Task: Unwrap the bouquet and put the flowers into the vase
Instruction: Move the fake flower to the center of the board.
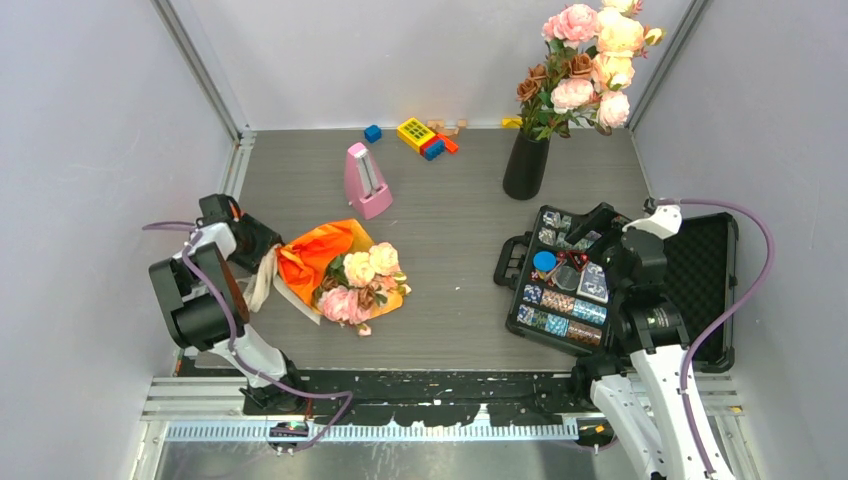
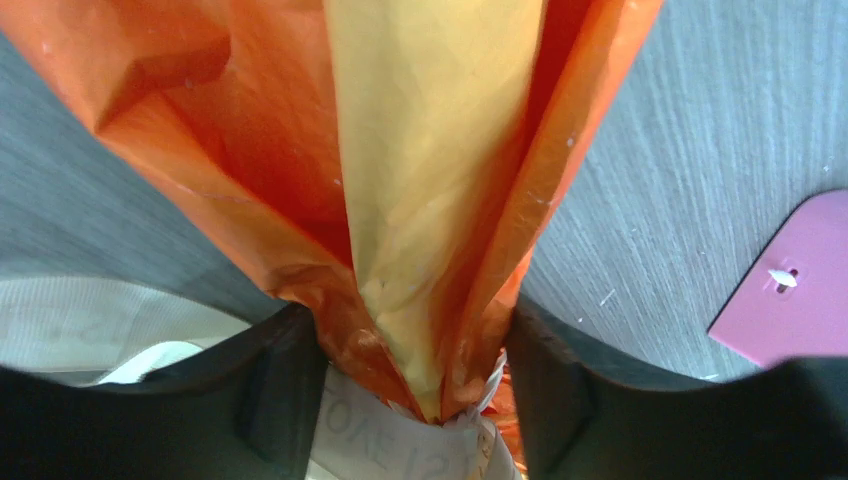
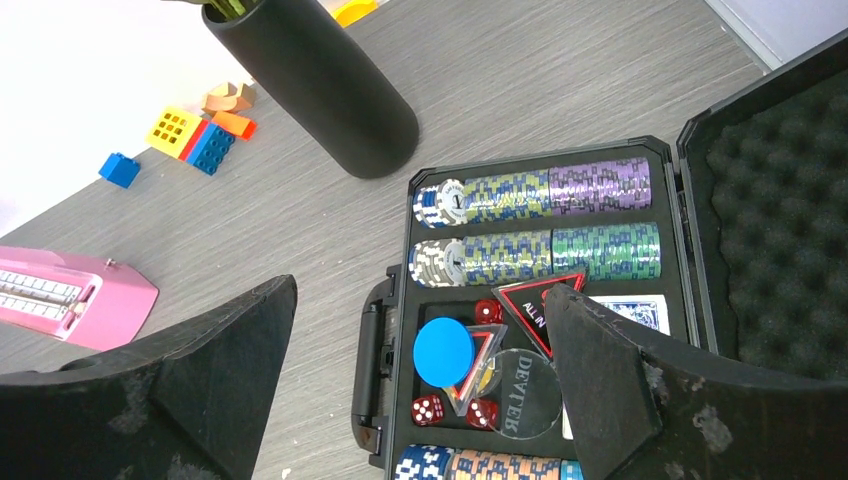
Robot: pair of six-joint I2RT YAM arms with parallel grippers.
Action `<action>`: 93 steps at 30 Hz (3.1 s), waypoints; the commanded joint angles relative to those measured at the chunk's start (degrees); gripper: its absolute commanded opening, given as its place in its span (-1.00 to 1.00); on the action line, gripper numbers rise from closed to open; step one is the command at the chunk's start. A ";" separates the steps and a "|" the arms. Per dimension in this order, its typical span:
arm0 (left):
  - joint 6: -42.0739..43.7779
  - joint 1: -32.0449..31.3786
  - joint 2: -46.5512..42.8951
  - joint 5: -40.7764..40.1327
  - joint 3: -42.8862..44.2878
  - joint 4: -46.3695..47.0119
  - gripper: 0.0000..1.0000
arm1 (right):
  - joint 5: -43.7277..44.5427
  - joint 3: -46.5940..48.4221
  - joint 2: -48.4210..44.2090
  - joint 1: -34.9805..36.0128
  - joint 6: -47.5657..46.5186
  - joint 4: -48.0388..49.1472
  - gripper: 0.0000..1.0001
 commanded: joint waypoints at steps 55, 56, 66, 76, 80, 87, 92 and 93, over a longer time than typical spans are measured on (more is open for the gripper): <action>0.35 -29.83 7.02 8.81 -2.11 31.72 -0.01 | -17.12 3.29 7.26 -0.16 -0.07 1.51 0.96; 0.90 -29.83 5.50 7.81 -2.14 29.59 0.12 | -19.43 3.39 7.72 -0.16 -0.18 1.77 0.96; 7.21 -29.67 -14.37 -4.87 -0.58 6.68 0.68 | -32.08 5.75 14.41 2.21 -0.28 2.41 0.98; 7.07 -27.97 -32.22 -2.65 -10.72 -5.18 0.98 | -28.98 7.08 25.61 20.57 2.83 7.33 0.87; 2.67 -26.20 -41.56 0.78 -19.73 -2.92 0.99 | -28.19 7.76 32.23 25.65 3.86 12.07 0.87; 2.54 -16.46 -41.22 7.93 -24.78 0.71 0.99 | -25.18 8.95 40.89 31.41 4.88 19.14 0.77; -2.96 -6.12 -39.26 18.11 -31.09 12.17 0.86 | -24.50 13.56 46.67 32.38 3.40 18.68 0.65; -3.87 -5.67 -38.64 18.79 -31.74 13.92 0.78 | -24.33 14.16 47.36 32.43 2.57 18.12 0.64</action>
